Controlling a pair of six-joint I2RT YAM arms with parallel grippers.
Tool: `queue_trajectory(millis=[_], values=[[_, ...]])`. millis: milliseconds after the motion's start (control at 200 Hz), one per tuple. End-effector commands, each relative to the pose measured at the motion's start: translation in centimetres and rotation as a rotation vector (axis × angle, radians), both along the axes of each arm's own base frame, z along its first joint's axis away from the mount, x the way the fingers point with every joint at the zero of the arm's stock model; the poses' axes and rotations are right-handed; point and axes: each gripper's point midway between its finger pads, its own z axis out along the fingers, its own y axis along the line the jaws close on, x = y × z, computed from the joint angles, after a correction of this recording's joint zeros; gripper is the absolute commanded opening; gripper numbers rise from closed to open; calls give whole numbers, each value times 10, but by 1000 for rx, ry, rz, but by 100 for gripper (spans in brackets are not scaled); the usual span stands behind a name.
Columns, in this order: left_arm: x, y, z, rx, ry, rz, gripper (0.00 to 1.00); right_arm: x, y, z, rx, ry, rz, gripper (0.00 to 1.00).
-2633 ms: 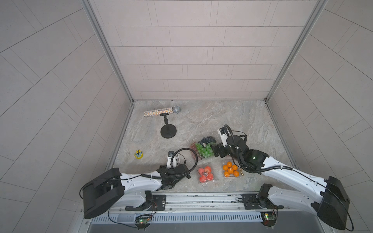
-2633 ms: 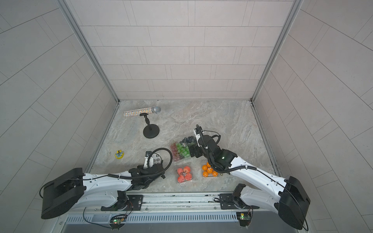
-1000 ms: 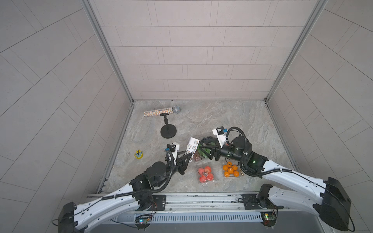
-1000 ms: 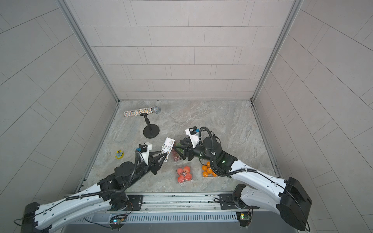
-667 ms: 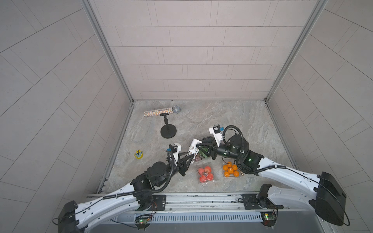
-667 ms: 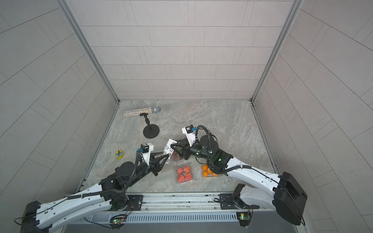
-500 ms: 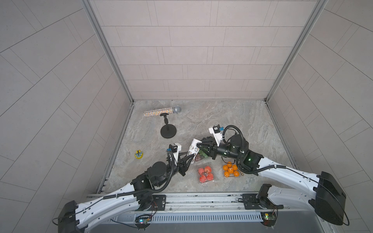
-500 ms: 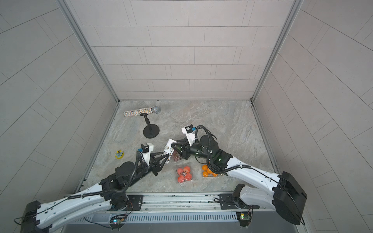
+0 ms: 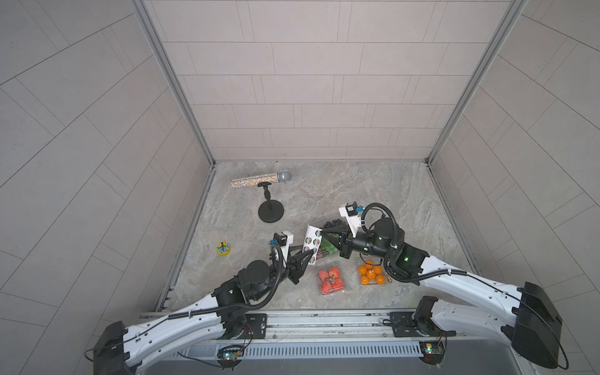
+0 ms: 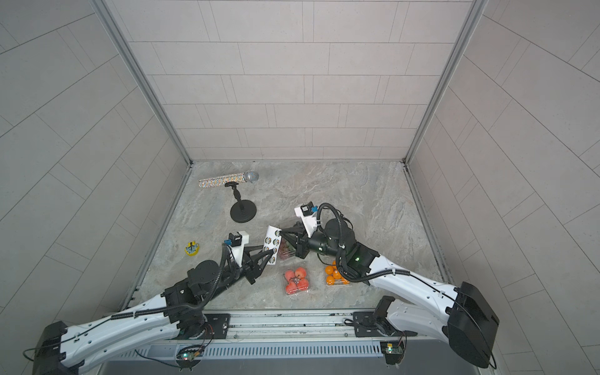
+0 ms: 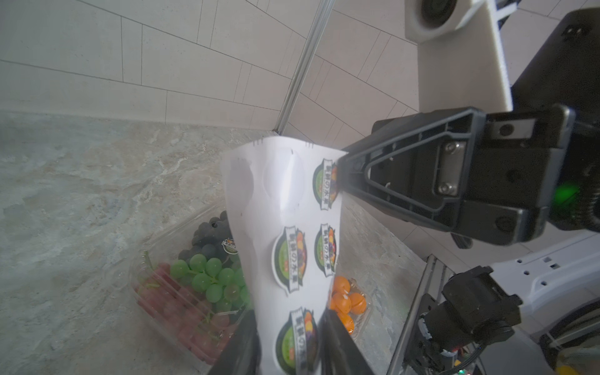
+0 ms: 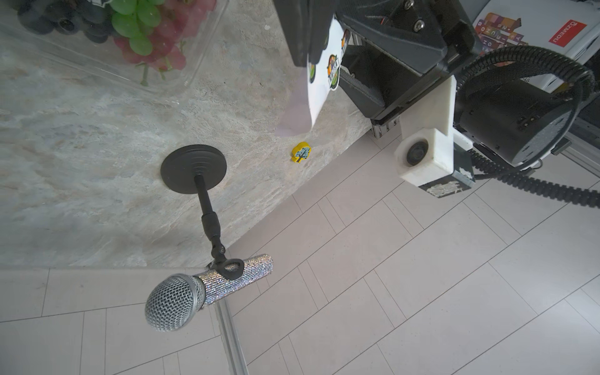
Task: Label fruit boxes
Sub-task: Pick up the label sticker from the center of the board.
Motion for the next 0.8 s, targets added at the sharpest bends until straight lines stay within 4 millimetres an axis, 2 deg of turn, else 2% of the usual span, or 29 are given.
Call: queue_trajectory(millis=[0, 70, 170, 295, 360, 475, 515, 565, 675, 695, 715, 790], values=[[-1, -2, 5, -19, -20, -13, 51, -2, -6, 4, -10, -23, -16, 0], [-2, -3, 6, -29, -25, -18, 58, -2, -8, 5, -15, -32, -22, 0], [-5, -5, 9, -42, -35, -42, 59, -5, -6, 5, -13, -39, -3, 0], [-3, -1, 8, -40, -36, -21, 83, -9, -5, 5, -22, -54, 24, 0], [-5, 1, 13, -46, -52, -29, 91, -10, -7, 6, -31, -65, 36, 0], [-21, -3, 33, -36, -94, -122, 93, -15, -13, 10, -28, -81, 60, 0], [-23, -2, 32, -29, -94, -128, 93, -16, -16, 12, -19, -86, 65, 0], [-22, 0, 39, -39, -127, -120, 95, -17, -20, 17, -7, -95, 65, 0], [-14, 5, 37, -3, -156, -83, 97, -17, -29, 23, -2, -105, 53, 0], [-15, 4, 39, -7, -164, -100, 97, -18, -31, 25, 1, -109, 53, 0], [-18, 2, 41, -10, -176, -127, 97, -19, -33, 13, -13, -91, 57, 0], [-35, -7, 47, -30, -211, -282, 92, -21, -38, 16, 10, -93, 72, 0]])
